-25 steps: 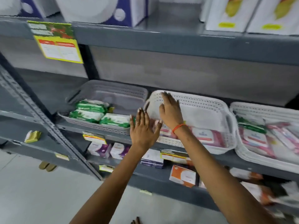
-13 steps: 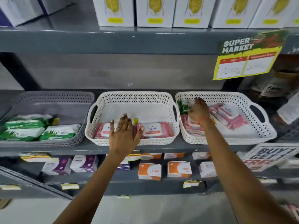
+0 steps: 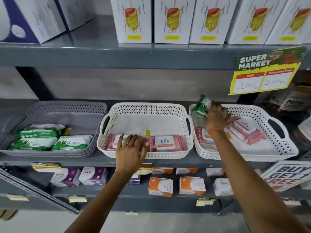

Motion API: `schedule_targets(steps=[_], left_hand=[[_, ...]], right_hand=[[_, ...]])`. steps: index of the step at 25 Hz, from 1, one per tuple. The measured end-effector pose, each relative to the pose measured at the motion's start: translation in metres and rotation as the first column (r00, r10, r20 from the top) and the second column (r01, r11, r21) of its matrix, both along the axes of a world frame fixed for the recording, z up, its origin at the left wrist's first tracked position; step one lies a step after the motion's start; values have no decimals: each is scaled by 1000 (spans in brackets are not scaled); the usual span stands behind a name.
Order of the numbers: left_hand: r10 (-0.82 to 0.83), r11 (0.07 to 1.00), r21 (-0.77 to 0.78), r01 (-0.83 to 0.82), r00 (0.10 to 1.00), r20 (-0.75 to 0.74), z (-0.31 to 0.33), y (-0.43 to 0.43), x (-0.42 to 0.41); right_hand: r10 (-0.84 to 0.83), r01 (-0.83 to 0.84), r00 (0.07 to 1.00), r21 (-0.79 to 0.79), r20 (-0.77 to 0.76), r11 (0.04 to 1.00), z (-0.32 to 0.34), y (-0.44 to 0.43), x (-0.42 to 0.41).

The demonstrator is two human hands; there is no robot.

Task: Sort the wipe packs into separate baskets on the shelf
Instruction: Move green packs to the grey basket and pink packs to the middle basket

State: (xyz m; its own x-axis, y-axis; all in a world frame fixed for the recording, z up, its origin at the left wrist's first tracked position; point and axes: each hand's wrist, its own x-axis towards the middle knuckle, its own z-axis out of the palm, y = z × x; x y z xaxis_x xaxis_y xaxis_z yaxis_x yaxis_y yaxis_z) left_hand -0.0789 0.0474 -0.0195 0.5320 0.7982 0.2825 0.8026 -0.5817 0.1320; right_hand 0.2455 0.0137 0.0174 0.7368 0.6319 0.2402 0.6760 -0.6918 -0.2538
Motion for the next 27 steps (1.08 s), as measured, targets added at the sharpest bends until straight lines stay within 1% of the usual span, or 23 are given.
schedule_targets(steps=[2,3,4,6,8,9,11,13,14,15,17,19,20,21,22,23,24,26,27], left_hand=[[32,999,16,-33,999,23,-2,5,-18],[69,997,33,-70,997,27,-2,10,-29],[110,992,50,-112,993,34,-3,16,-42],[209,976,51,-213,976,68,-3,29,-72],[310,950,18,-313,946,95,-6,43,-108],[347,937,2,-349,932,101,-7,47,-124],[422,906,-27,-422,898,127,-9,55,-154],[495,868,-71,-491,849,185,-8,62,-176],[523,852,-98,-515,828,203,-8,66,-185],[543,840,-121,-530,813,209,-7,69,-192],[551,834,-126,-537,808,210,-8,74,-197],[547,837,-127,-532,811,207,-9,77,-197],[546,838,-131,-530,814,200,-10,79,-196],[551,835,-135,-534,813,190,-10,79,-196],[560,828,-138,-543,809,177,-9,80,-195],[575,817,-154,-555,803,155,-8,81,-194],[590,805,-174,-568,798,124,-5,82,-191],[615,777,-227,-587,786,70,3,83,-180],[616,769,-256,-586,786,53,6,82,-172]], right_hand=[[9,-10,1000,209,5,978,12,4,-37],[54,-62,998,297,35,953,16,11,-57],[111,-134,990,361,84,923,20,18,-77],[225,-285,957,431,185,856,28,40,-120],[352,-425,905,449,239,786,35,68,-172],[434,-502,865,440,254,744,36,81,-198],[594,-660,750,389,292,643,34,107,-255],[706,-775,632,297,321,558,25,133,-306],[758,-814,580,250,298,525,19,145,-328],[812,-845,533,200,238,496,13,156,-349],[887,-890,456,40,65,455,1,174,-374],[897,-895,428,-186,-110,405,-8,188,-386],[876,-890,430,-265,-216,372,-9,191,-387],[844,-890,433,-299,-317,344,-7,195,-388],[818,-896,426,-307,-387,322,-2,195,-389],[811,-904,415,-288,-412,316,5,191,-388],[822,-911,408,-231,-397,340,14,186,-385],[857,-899,424,-19,-293,438,26,171,-374],[856,-868,455,92,-245,488,30,162,-365]])
